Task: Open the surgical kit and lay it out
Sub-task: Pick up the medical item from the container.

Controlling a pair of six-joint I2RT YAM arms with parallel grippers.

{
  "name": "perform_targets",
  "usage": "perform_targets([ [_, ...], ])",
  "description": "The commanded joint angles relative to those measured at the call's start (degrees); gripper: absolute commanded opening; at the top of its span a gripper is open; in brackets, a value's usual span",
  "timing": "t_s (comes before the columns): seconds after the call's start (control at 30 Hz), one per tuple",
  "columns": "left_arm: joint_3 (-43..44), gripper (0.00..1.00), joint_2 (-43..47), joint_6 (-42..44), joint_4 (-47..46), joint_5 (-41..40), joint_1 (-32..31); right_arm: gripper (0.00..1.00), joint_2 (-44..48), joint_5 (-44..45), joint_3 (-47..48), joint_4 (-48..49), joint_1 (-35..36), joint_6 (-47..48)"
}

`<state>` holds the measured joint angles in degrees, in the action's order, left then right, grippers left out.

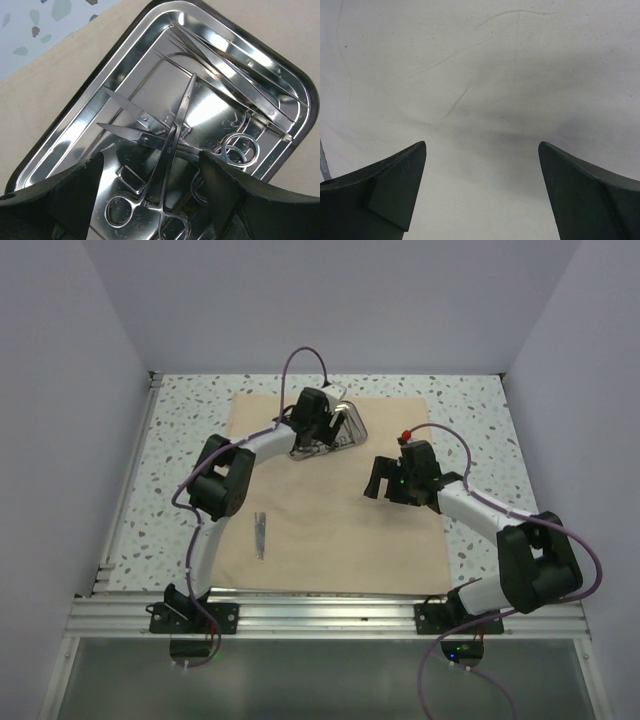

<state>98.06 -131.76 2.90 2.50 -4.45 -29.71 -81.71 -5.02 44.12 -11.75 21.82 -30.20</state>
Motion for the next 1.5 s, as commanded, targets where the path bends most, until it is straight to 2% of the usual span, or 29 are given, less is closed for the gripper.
perform_targets([
  [0.0, 0.1, 0.82, 1.7, 2.7, 1.1, 3.7, -0.2, 0.98, 1.4, 1.1, 2.1, 0.1, 0.3, 1.0],
  [0.1, -0.2, 0.73, 0.8, 3.9, 2.3, 3.3, -0.3, 0.99, 1.0, 0.9, 2.2, 0.2, 0.2, 1.0],
  [0.3, 4.3, 0.68, -4.1, 2.5, 8.1, 1.7, 0.8, 0.98, 0.2, 0.5, 2.4, 0.3, 0.2, 0.9],
  [0.43, 5.1, 0.65, -5.8, -2.1, 8.9, 7.8, 3.5, 0.98, -0.1, 0.4, 2.4, 0.4, 0.3, 0.9],
  [0.53, 4.9, 0.61, -7.1, -2.5, 8.7, 11.9, 5.1, 0.98, -0.3, 0.4, 2.3, 0.5, 0.2, 0.8],
  [0.63, 9.1, 0.55, -10.0, -5.2, 12.3, 15.8, 6.2, 0.98, -0.5, 0.5, 2.4, 0.4, 0.3, 0.8],
  [0.73, 11.6, 0.47, -12.9, -5.7, 16.4, 19.1, 7.1, 0.99, -0.6, 0.6, 2.5, 0.4, 0.2, 0.9],
  [0.83, 14.1, 0.32, -14.7, -5.6, 19.0, 21.0, 7.4, 0.98, -1.0, 0.5, 2.6, 0.5, 0.2, 0.9],
  [0.9, 14.7, 0.27, -16.0, -5.4, 20.8, 23.0, 7.4, 0.99, -1.3, 0.6, 2.6, 0.5, 0.2, 0.9],
  [0.93, 15.0, 0.14, -16.2, -5.4, 21.7, 23.1, 7.4, 0.98, -1.5, 0.6, 2.6, 0.5, 0.2, 0.9],
  [1.0, 14.4, 0.02, -15.7, -6.0, 21.3, 22.6, 7.5, 0.98, -1.8, 0.5, 2.7, 0.5, 0.2, 0.8],
  [1.13, 14.2, 0.0, -15.5, -7.5, 21.3, 22.0, 8.0, 0.98, -1.9, 0.7, 2.7, 0.6, 0.2, 0.8],
  [1.23, 10.4, 0.0, -12.7, -8.5, 18.2, 21.8, 8.0, 0.98, -2.1, 0.7, 2.7, 0.6, 0.3, 0.8],
  [1.33, 5.6, 0.0, -6.9, -9.7, 12.4, 21.4, 8.0, 0.98, -2.5, 1.0, 2.8, 0.7, 0.2, 0.8],
  [1.47, 3.2, 0.0, 1.7, -11.0, 10.7, 17.8, 8.0, 0.98, -2.8, 0.9, 3.0, 0.8, 0.2, 0.8],
])
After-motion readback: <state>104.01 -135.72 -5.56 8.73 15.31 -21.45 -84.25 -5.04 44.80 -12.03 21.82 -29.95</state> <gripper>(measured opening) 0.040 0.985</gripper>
